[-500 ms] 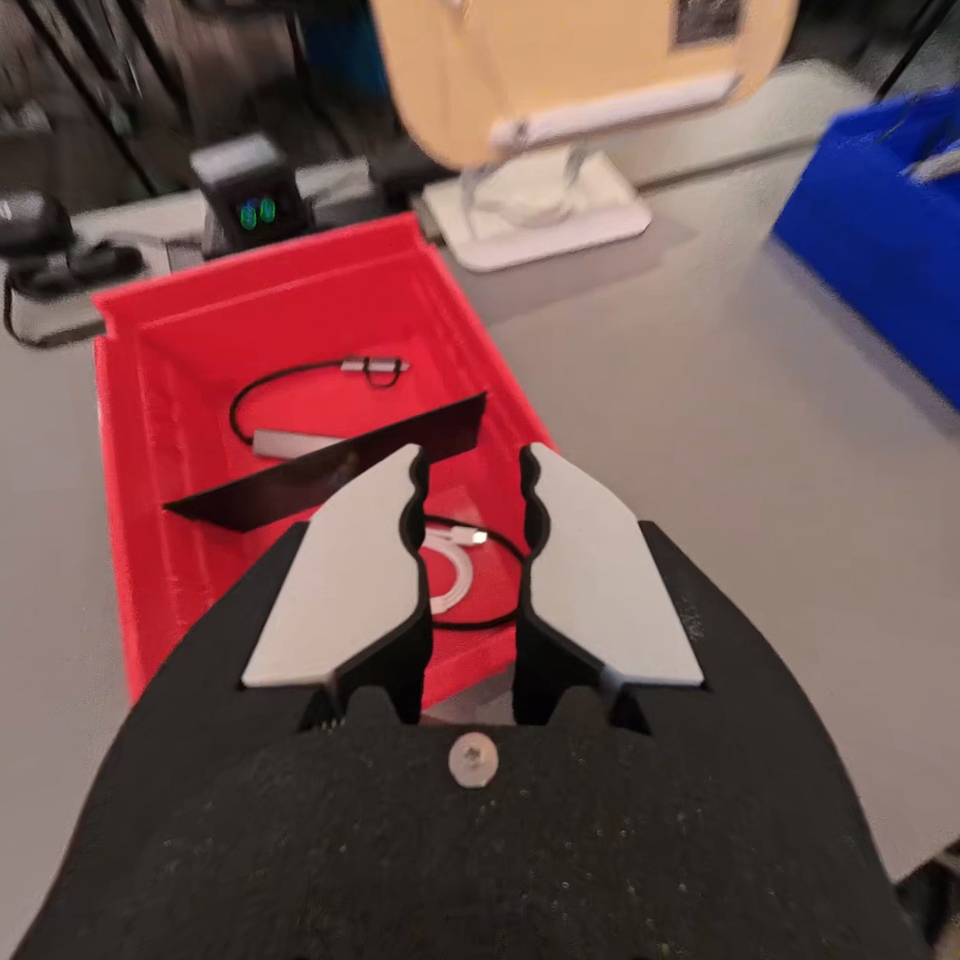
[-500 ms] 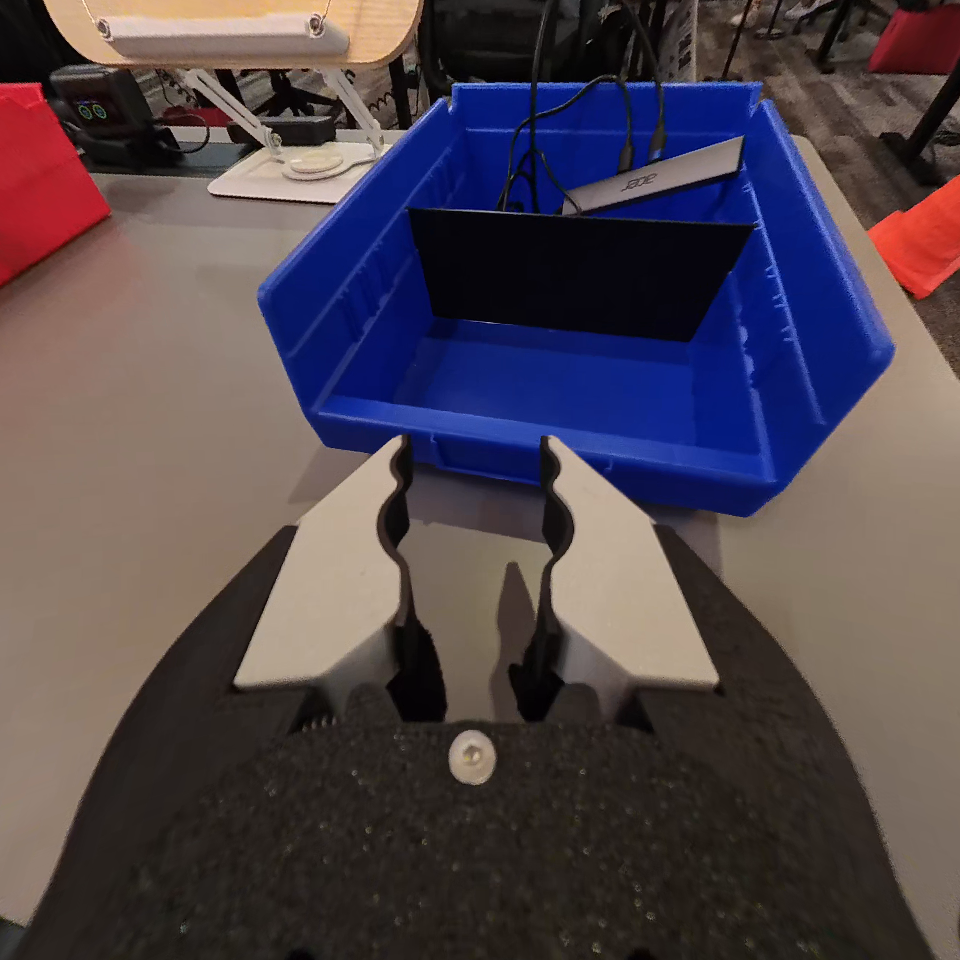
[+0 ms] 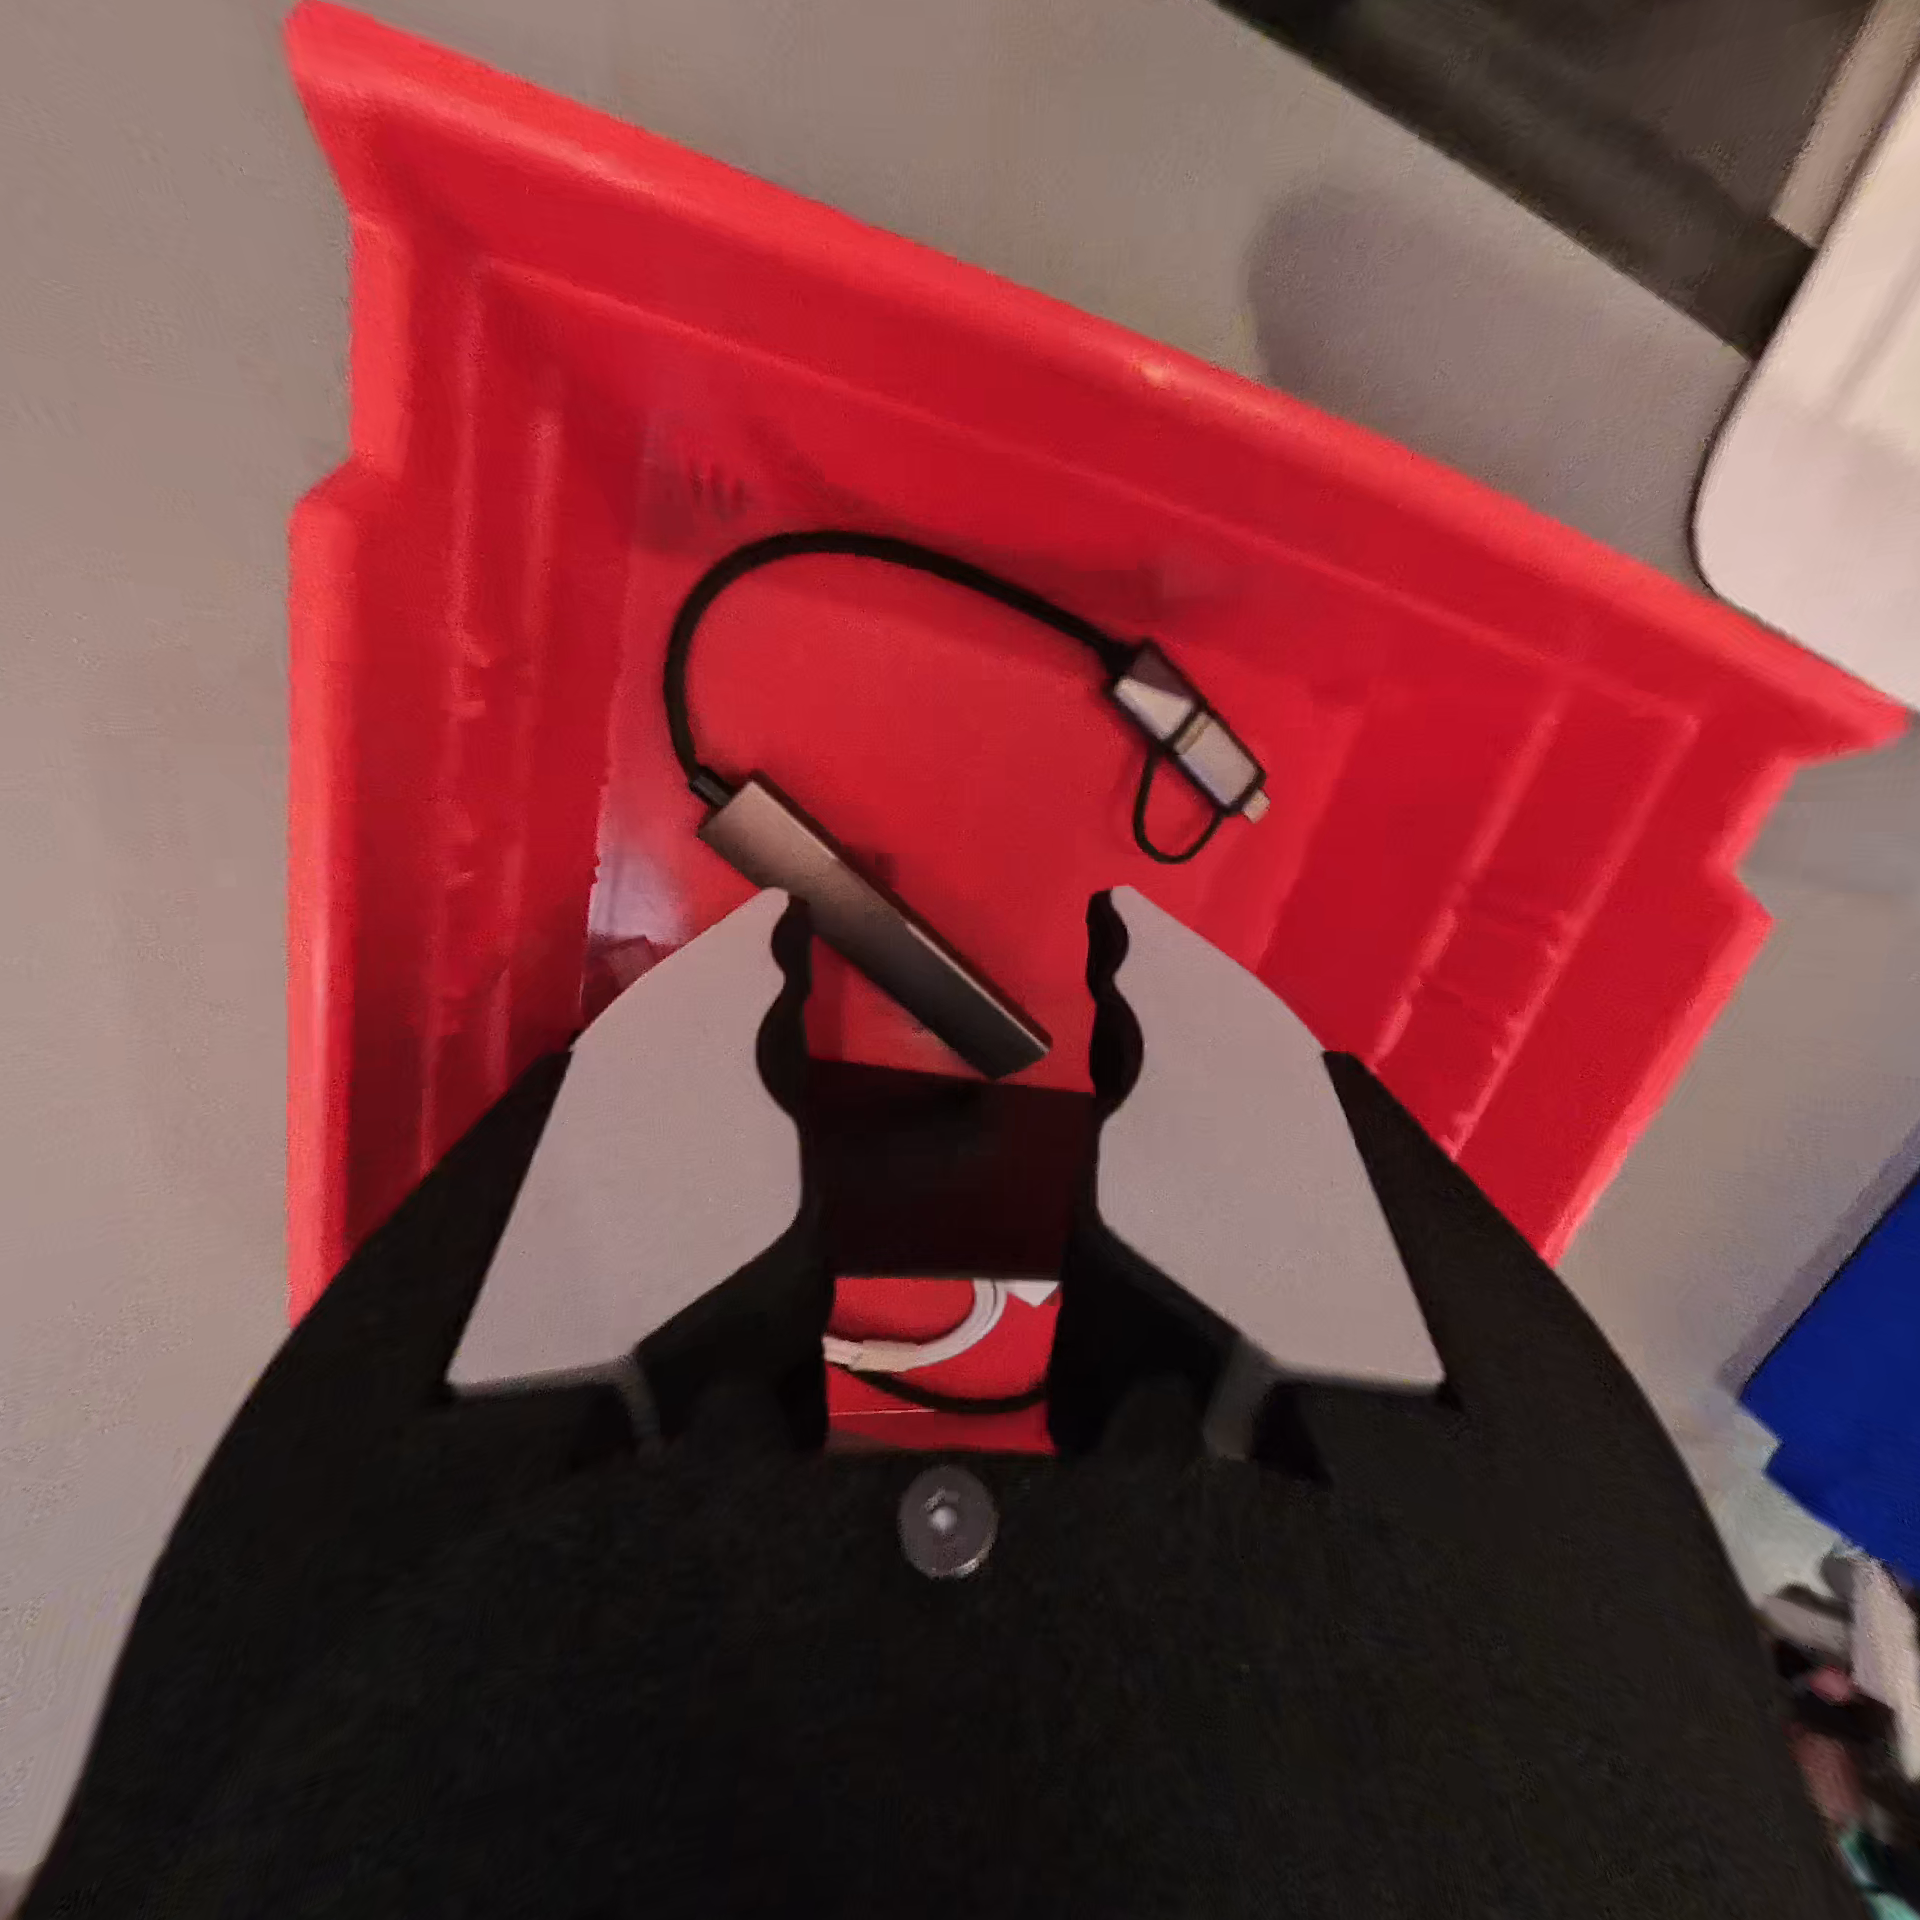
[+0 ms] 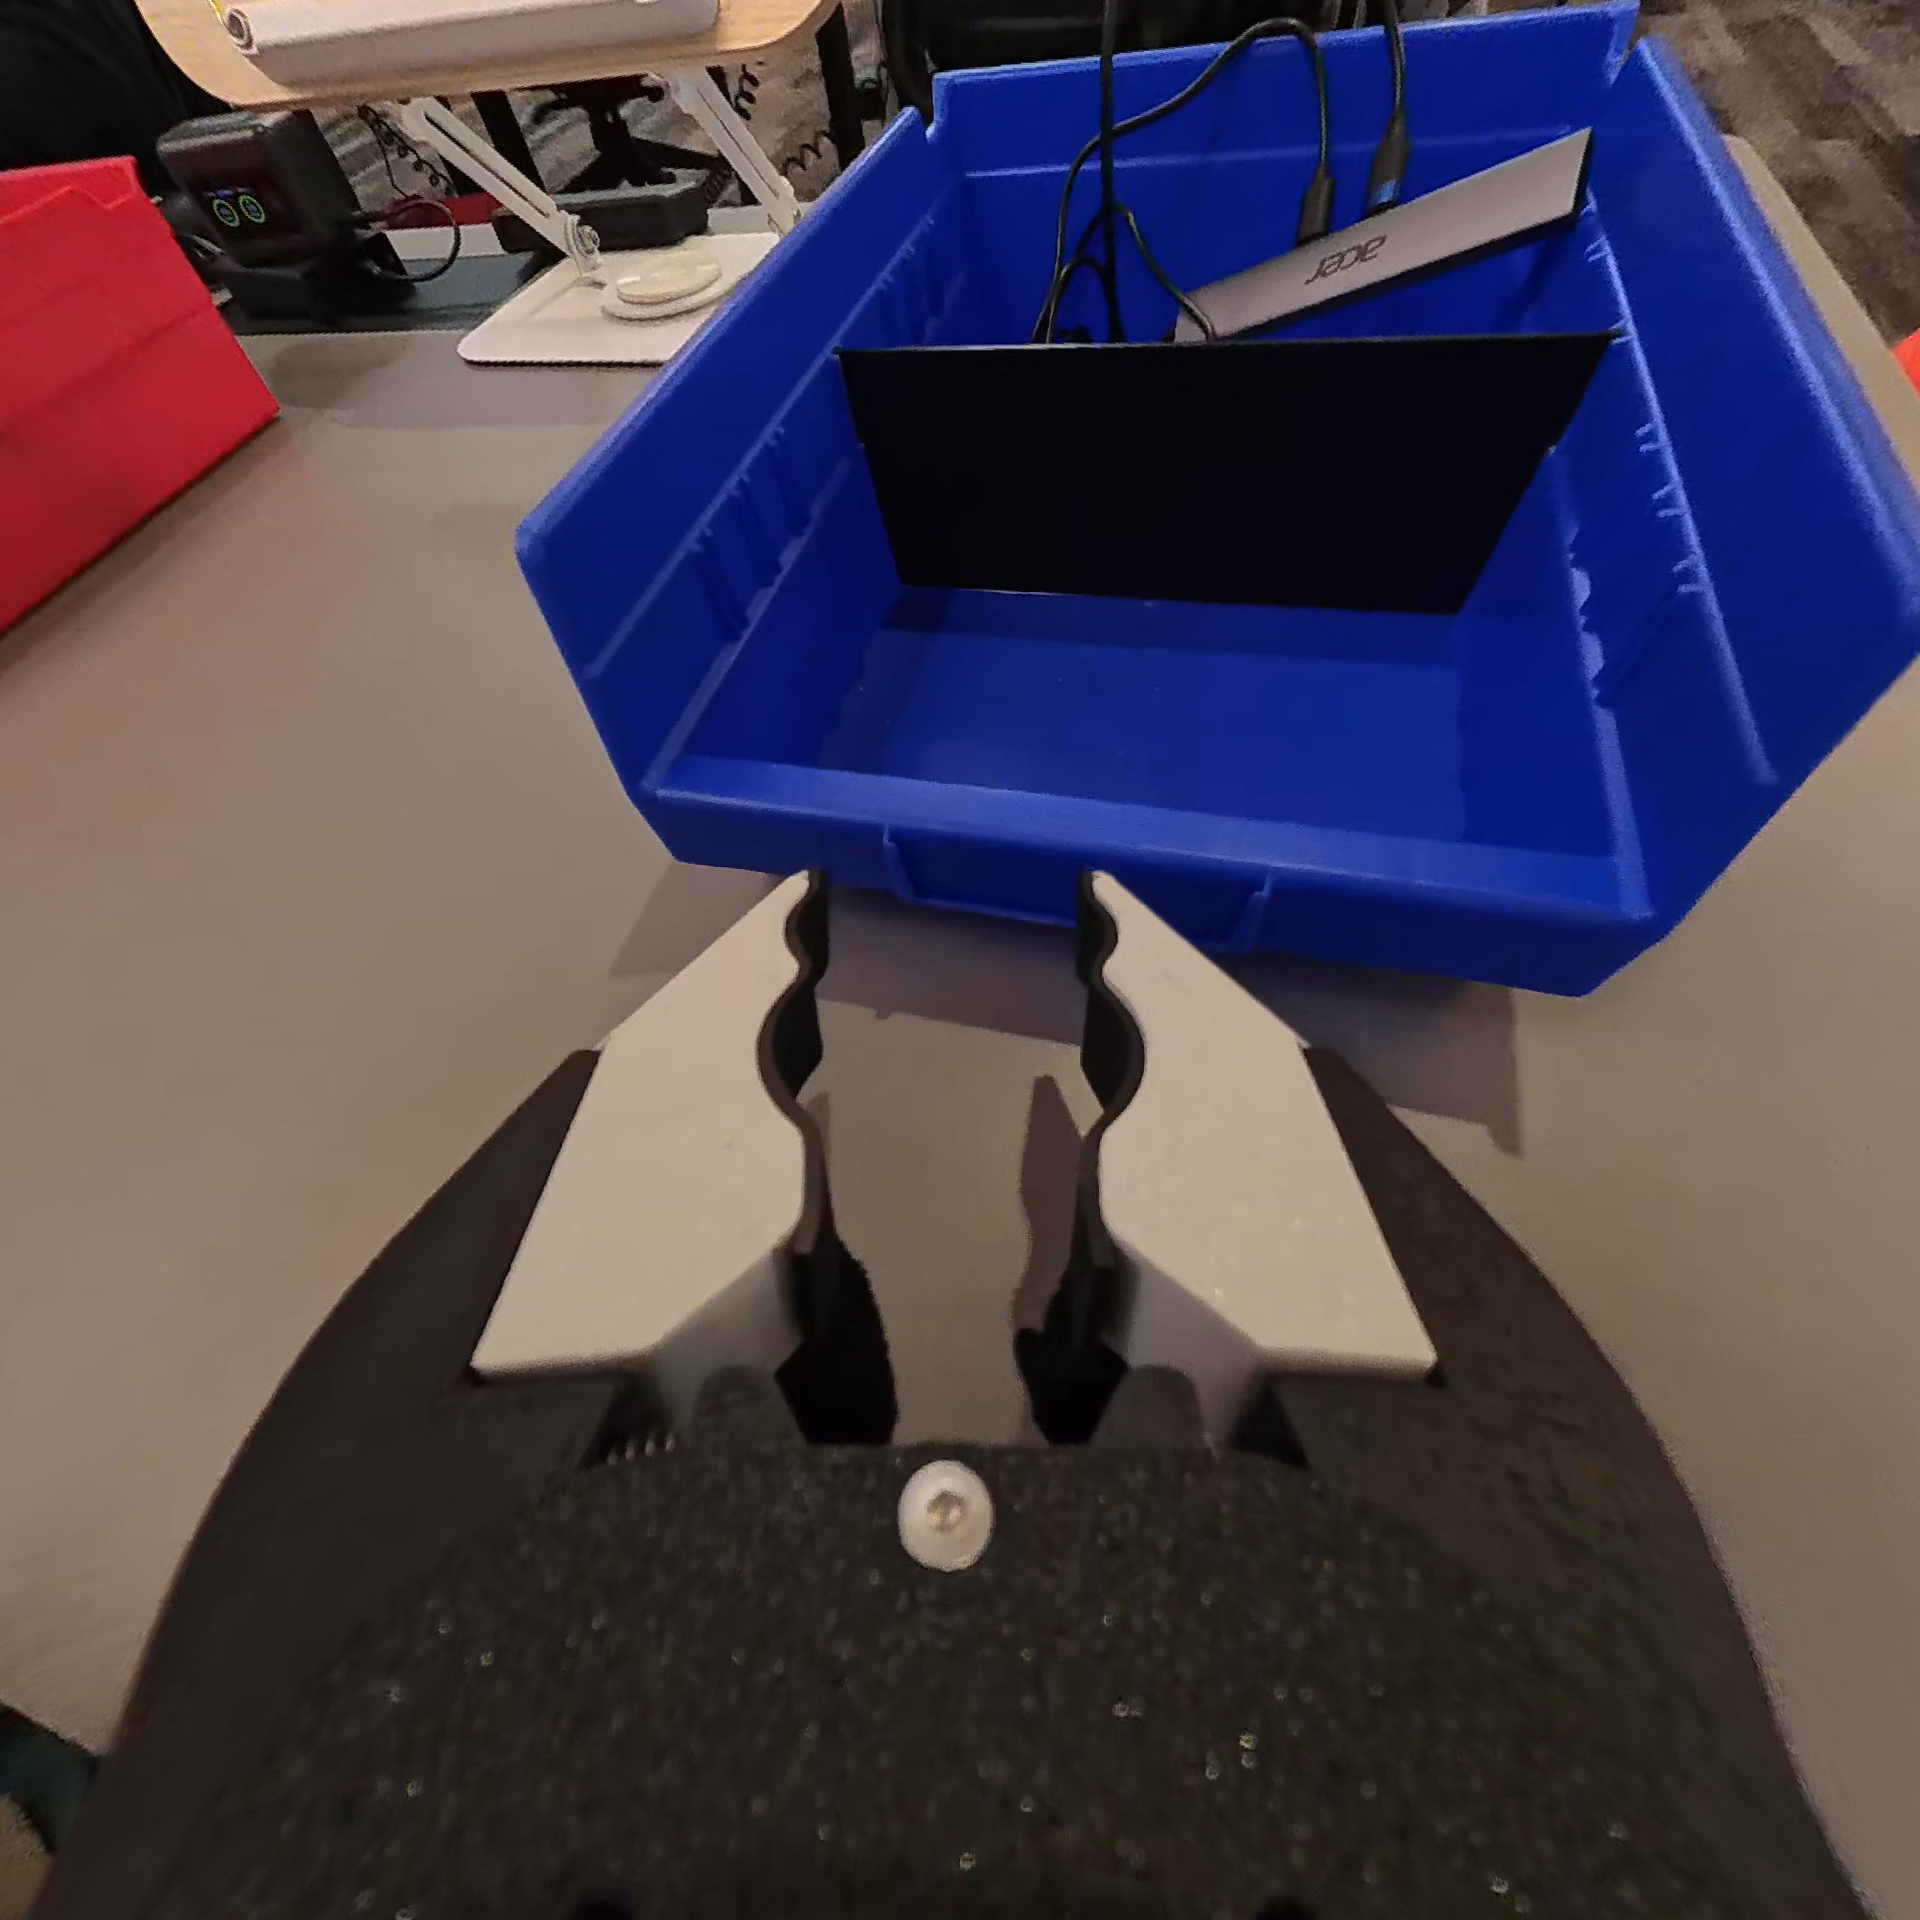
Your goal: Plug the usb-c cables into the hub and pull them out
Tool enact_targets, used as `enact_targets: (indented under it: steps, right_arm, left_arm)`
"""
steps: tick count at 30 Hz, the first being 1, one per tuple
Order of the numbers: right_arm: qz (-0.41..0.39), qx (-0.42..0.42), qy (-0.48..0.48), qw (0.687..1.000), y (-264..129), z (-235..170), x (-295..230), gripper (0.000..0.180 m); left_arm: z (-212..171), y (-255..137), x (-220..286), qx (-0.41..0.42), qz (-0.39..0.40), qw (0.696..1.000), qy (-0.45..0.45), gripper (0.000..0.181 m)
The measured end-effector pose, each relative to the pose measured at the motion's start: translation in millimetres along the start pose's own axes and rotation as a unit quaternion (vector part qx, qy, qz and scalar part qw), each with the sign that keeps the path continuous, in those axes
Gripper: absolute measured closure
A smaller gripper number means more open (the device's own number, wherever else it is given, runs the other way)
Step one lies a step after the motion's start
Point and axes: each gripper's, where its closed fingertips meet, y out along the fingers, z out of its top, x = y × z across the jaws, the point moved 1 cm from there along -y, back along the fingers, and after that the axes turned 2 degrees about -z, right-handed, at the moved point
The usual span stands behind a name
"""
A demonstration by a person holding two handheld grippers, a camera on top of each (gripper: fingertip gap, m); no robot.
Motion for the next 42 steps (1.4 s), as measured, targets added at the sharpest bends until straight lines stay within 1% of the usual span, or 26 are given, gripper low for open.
enact_targets:
  steps: [4, 8, 13, 14, 15, 20, 22, 23, 26, 28, 33, 34, 35, 38, 40, 42]
  right_arm:
    - [0.017, -0.004, 0.018, 1.000, -1, -4, -1, 0.133]
    - [0.045, -0.002, 0.046, 0.998, -3, -4, -7, 0.133]
    - [0.089, 0.002, 0.094, 0.992, -4, -2, -18, 0.134]
    - [0.095, 0.002, 0.100, 0.990, -5, -1, -18, 0.134]
    - [0.099, 0.003, 0.105, 0.990, -5, -1, -19, 0.134]
    - [0.117, 0.005, 0.123, 0.986, -7, 2, -23, 0.135]
    - [0.121, 0.000, 0.122, 0.985, -6, 0, -26, 0.135]
    - [0.123, -0.003, 0.121, 0.985, -6, -1, -27, 0.135]
    - [0.125, -0.003, 0.119, 0.985, -6, -1, -29, 0.135]
    - [0.124, -0.002, 0.119, 0.985, -7, -1, -29, 0.135]
    - [0.121, 0.002, 0.113, 0.986, -7, 1, -30, 0.137]
    - [0.120, 0.002, 0.110, 0.987, -7, 1, -30, 0.137]
    - [0.118, 0.003, 0.107, 0.987, -7, 1, -31, 0.138]
    - [0.114, 0.006, 0.096, 0.989, -7, 2, -32, 0.138]
    - [0.112, 0.006, 0.088, 0.990, -7, 2, -34, 0.138]
    - [0.108, 0.008, 0.081, 0.991, -7, 3, -35, 0.139]
  left_arm:
    - [-1, 17, -12, -0.032, 0.029, 0.997, -0.067, 0.132]
    - [-12, 33, -20, -0.070, 0.068, 0.991, -0.088, 0.131]
    - [-5, 38, -33, -0.054, 0.098, 0.984, -0.142, 0.130]
    - [-4, 39, -36, -0.054, 0.105, 0.981, -0.152, 0.132]
    - [-3, 40, -38, -0.053, 0.109, 0.980, -0.160, 0.138]
    - [-6, 51, -39, -0.066, 0.126, 0.974, -0.175, 0.143]
    - [-7, 52, -41, -0.065, 0.136, 0.974, -0.170, 0.150]
    - [-8, 52, -40, -0.065, 0.133, 0.974, -0.171, 0.153]
    - [-13, 51, -34, -0.074, 0.112, 0.979, -0.154, 0.154]
    - [-14, 47, -30, -0.069, 0.103, 0.983, -0.138, 0.155]
    - [-9, 22, -17, -0.017, 0.087, 0.992, -0.086, 0.160]
    - [-9, 15, -13, -0.007, 0.081, 0.994, -0.074, 0.167]
    - [-7, 6, -8, 0.005, 0.072, 0.995, -0.062, 0.168]
    - [-5, -25, 8, 0.048, 0.042, 0.998, -0.028, 0.170]
    - [-5, -44, 16, 0.068, 0.032, 0.997, 0.008, 0.171]
    - [-4, -65, 27, 0.105, 0.010, 0.993, 0.047, 0.171]
